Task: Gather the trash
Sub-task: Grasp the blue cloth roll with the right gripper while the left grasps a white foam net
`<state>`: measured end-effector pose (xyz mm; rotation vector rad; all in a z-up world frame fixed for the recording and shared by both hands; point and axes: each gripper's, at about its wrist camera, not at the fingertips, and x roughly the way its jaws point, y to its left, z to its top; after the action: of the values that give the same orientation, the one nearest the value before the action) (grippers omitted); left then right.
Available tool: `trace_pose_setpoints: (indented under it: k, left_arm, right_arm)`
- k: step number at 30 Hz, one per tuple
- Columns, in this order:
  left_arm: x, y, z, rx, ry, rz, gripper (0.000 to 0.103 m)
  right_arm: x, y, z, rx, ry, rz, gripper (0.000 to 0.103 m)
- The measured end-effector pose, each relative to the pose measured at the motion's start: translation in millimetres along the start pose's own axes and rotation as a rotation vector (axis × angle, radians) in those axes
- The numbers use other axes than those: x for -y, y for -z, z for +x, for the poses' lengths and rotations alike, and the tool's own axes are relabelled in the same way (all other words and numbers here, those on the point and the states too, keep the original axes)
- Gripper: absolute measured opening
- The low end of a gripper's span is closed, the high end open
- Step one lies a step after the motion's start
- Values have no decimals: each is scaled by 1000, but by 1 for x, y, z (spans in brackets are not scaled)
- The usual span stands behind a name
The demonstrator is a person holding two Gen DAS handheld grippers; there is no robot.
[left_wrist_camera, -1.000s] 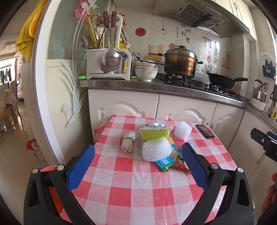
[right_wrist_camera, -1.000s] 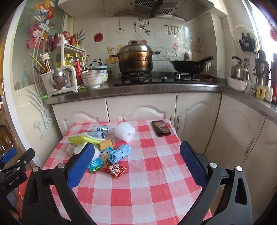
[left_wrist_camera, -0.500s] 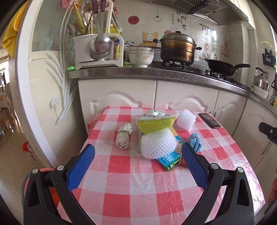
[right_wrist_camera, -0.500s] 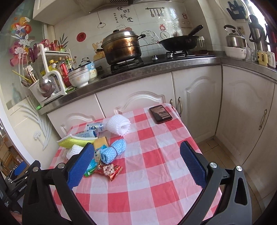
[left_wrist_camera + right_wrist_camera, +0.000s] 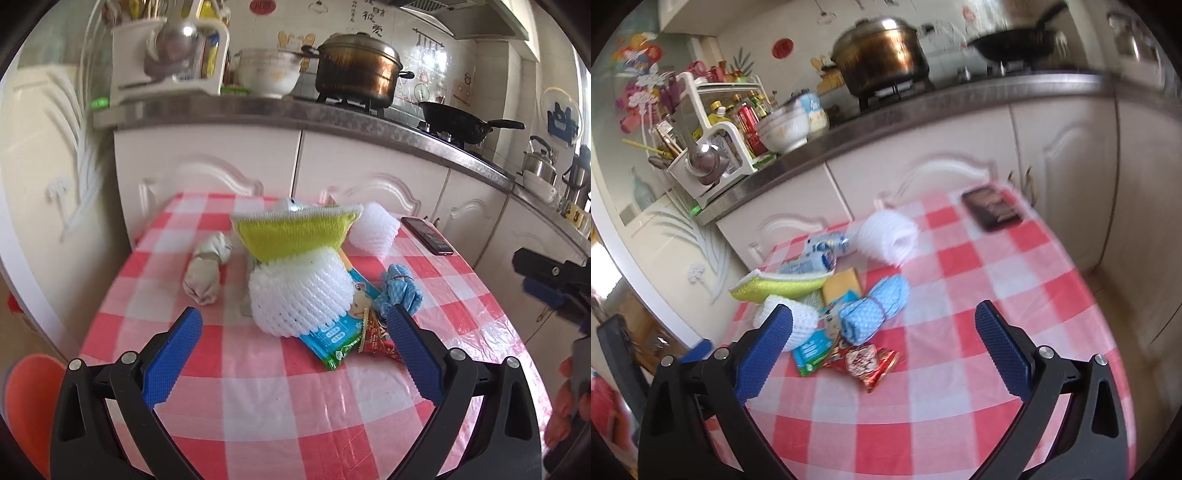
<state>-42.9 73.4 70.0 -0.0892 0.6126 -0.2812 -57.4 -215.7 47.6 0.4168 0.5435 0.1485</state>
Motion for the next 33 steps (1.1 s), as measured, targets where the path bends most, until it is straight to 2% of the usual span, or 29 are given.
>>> trace_pose_setpoints:
  k: [6,16,18,19,20,21,22,23,27,30,32,33]
  left_arm:
    - [-9,1,33,-60,38,-44,98]
    - [-14,-10,69,-86,49,-110,98]
    - [-15,-11,72,-86,54,-118,98]
    - [-15,-12,74,-85,57,-121,98]
    - [-15,-13,76,-86,58,-122,97]
    - [-15,-13,78,-88,59,-122,96]
    - [-16,-14,80,-91,60,-124,91]
    - [-16,-14,82,-97,72,-130,82]
    - [-16,-11,86,-118,91,-156,71]
    - [-14,-11,82,-111,97,-146,61]
    - [-17,-10,80,-113,109,-159,56]
    - [-18,-10,79,-113,112,-163,54]
  right_arm:
    - [10,1,44,-86,-122,115,99]
    - [21,2,97,-176,-186,207,97]
    - [21,1,105,-187,-200,215,92]
    - [20,0,110,-193,-202,215,83]
    - [19,0,114,-202,-204,216,79]
    - [18,0,118,-207,-211,218,79]
    - [17,0,121,-208,-216,217,79]
    - [14,1,124,-210,-213,208,79]
    - [7,4,134,-223,-182,179,75]
    - [7,8,138,-228,-150,165,59]
    - [12,10,138,-223,-138,177,42]
    - [15,10,136,-219,-137,184,40]
